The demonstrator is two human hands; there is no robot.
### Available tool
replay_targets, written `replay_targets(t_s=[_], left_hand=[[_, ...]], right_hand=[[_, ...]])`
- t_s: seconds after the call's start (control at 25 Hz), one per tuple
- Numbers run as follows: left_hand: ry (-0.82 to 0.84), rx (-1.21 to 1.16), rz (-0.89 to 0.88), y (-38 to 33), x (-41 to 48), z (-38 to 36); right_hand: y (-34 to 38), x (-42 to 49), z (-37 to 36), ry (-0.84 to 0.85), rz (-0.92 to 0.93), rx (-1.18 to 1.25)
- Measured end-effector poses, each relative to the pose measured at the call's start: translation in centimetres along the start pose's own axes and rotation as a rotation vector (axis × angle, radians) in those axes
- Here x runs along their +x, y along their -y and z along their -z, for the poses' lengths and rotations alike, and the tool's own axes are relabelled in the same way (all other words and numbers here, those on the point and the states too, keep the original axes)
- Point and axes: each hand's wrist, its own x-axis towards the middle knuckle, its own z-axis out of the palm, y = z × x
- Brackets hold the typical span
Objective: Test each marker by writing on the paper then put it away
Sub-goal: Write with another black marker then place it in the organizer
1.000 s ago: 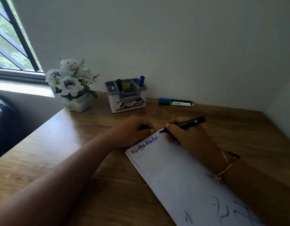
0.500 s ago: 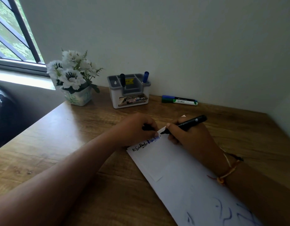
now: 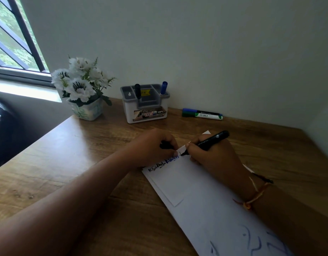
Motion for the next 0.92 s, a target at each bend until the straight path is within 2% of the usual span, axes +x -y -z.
replay_targets(t_s=[0.16,0.36,0.48,0.76,0.92], left_hand=[[0.001,-0.001,0.006,0.15,0.11,-0.04],[-0.002,-0.021,-0.004,0.27,0.15,-0.09],[-0.003,-0.029,0.003,0.36,0.14,-0.12],[0.002,-0.021,0.004,0.36,0.18,-0.09],[0.001,-0.027,0.009,0.33,0.15,-0.10]], right_hand=[[0.07,-0.20,0.05,-0.023,-0.020,0.062],[0.27,-0.06,0.02,0.019,0.001,-0.024],[0.13,-0.04,0.08,-0.028,-0.028,0.004],[-0.08,0.47,0.14,0.006,-0.028,-0.026],[-0.01,0.36,0.12,-0.048,-0.044,0.012]])
